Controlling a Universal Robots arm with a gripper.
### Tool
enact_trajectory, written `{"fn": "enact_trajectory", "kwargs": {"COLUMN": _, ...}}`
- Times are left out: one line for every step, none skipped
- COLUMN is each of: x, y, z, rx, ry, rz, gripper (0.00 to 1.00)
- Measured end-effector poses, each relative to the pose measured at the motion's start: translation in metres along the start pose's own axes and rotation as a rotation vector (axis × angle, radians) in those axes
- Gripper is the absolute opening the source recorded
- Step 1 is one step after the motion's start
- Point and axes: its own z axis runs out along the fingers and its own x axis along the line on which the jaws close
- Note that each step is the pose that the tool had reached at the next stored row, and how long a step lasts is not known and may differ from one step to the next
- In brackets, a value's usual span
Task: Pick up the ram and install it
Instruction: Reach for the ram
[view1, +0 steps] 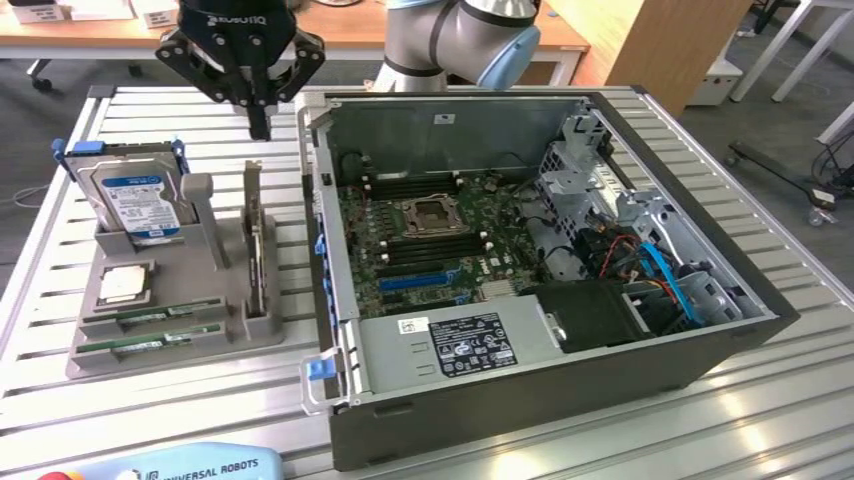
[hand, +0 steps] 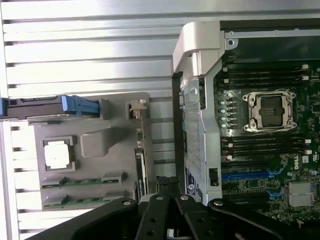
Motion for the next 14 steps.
{"fn": "enact_trajectory", "kwargs": {"x": 0.003, "y": -0.0003, "z": -0.0001, "rx": 0.0000, "ry": 0.0000, "rz": 0.000, "gripper": 0.10}}
{"fn": "enact_trajectory", "kwargs": {"x": 0.007, "y": -0.0005, "z": -0.0001, "rx": 0.0000, "ry": 0.0000, "rz": 0.000, "gripper": 0.10}}
{"fn": "enact_trajectory", "kwargs": {"x": 0.010, "y": -0.0008, "z": -0.0002, "rx": 0.0000, "ry": 0.0000, "rz": 0.000, "gripper": 0.10}}
{"fn": "enact_trajectory", "kwargs": {"x": 0.014, "y": -0.0010, "z": -0.0002, "rx": 0.0000, "ry": 0.0000, "rz": 0.000, "gripper": 0.10}}
{"fn": "enact_trajectory", "kwargs": {"x": 0.017, "y": -0.0013, "z": -0.0003, "rx": 0.0000, "ry": 0.0000, "rz": 0.000, "gripper": 0.10}}
{"fn": "enact_trajectory", "kwargs": {"x": 0.021, "y": -0.0016, "z": -0.0004, "rx": 0.0001, "ry": 0.0000, "rz": 0.000, "gripper": 0.10}}
{"fn": "enact_trajectory", "kwargs": {"x": 0.024, "y": -0.0018, "z": -0.0004, "rx": 0.0001, "ry": 0.0000, "rz": 0.000, "gripper": 0.10}}
{"fn": "enact_trajectory", "kwargs": {"x": 0.028, "y": -0.0021, "z": -0.0005, "rx": 0.0001, "ry": 0.0000, "rz": 0.000, "gripper": 0.10}}
{"fn": "enact_trajectory", "kwargs": {"x": 0.031, "y": -0.0024, "z": -0.0005, "rx": 0.0000, "ry": 0.0000, "rz": 0.000, "gripper": 0.10}}
{"fn": "enact_trajectory", "kwargs": {"x": 0.035, "y": -0.0026, "z": -0.0006, "rx": 0.0000, "ry": 0.0001, "rz": 0.000, "gripper": 0.10}}
{"fn": "enact_trajectory", "kwargs": {"x": 0.039, "y": -0.0029, "z": -0.0006, "rx": 0.0001, "ry": 0.0000, "rz": 0.000, "gripper": 0.10}}
{"fn": "enact_trajectory", "kwargs": {"x": 0.042, "y": -0.0032, "z": -0.0008, "rx": 0.0001, "ry": 0.0001, "rz": 0.000, "gripper": 0.10}}
{"fn": "enact_trajectory", "kwargs": {"x": 0.046, "y": -0.0034, "z": -0.0008, "rx": 0.0000, "ry": 0.0000, "rz": 0.000, "gripper": 0.10}}
{"fn": "enact_trajectory", "kwargs": {"x": 0.049, "y": -0.0037, "z": -0.0008, "rx": 0.0000, "ry": 0.0000, "rz": 0.000, "gripper": 0.10}}
